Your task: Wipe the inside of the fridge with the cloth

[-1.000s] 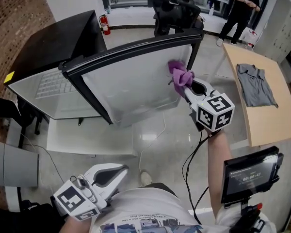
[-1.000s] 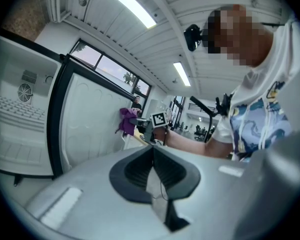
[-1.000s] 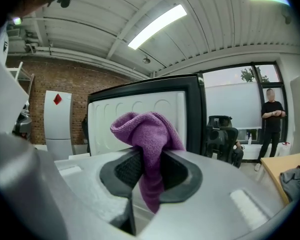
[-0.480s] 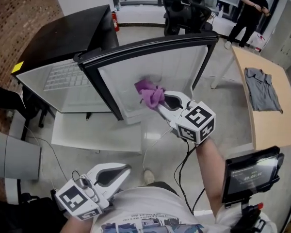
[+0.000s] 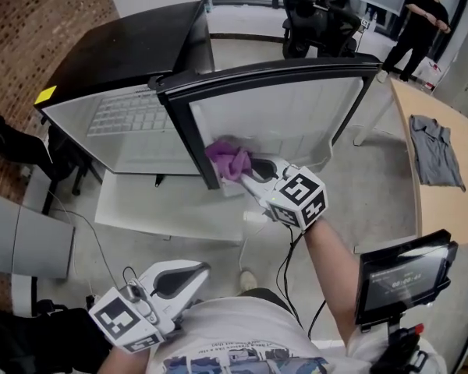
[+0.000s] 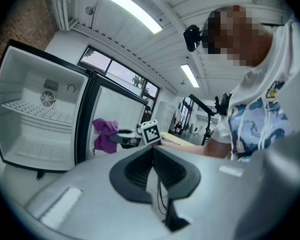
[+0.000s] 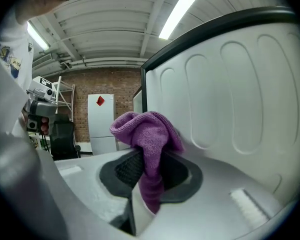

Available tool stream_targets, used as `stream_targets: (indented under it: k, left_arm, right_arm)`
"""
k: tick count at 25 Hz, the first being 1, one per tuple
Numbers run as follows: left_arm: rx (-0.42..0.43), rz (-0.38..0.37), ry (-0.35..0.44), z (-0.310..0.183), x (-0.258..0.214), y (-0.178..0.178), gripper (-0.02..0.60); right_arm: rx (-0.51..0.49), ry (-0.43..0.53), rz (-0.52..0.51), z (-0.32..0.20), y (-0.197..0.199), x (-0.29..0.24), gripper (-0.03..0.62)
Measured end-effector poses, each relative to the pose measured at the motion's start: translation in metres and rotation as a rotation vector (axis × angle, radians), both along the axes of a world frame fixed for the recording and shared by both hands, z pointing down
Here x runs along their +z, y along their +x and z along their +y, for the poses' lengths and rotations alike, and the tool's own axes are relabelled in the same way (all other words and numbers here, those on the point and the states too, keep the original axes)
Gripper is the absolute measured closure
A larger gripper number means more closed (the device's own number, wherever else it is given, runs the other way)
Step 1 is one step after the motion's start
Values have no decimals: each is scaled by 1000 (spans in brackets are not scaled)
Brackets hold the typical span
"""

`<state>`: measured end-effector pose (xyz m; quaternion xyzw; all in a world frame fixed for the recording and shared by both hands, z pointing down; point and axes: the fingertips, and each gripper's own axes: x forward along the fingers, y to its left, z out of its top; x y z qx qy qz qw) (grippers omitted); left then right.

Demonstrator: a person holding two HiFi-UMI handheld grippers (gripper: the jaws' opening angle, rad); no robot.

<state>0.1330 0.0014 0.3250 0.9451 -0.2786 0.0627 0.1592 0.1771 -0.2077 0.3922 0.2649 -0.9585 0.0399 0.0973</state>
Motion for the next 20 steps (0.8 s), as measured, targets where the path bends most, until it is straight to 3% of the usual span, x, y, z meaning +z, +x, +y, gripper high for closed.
stream_targets:
  k: [8,20]
  left_arm:
    - [16,-3,-7,-7,2,6,575]
    - [69,-1,-15,-17,4,34,575]
  right_arm:
    - [65,5,34,-20,17,16,514]
    - [198,6,34,-40,86,17,516]
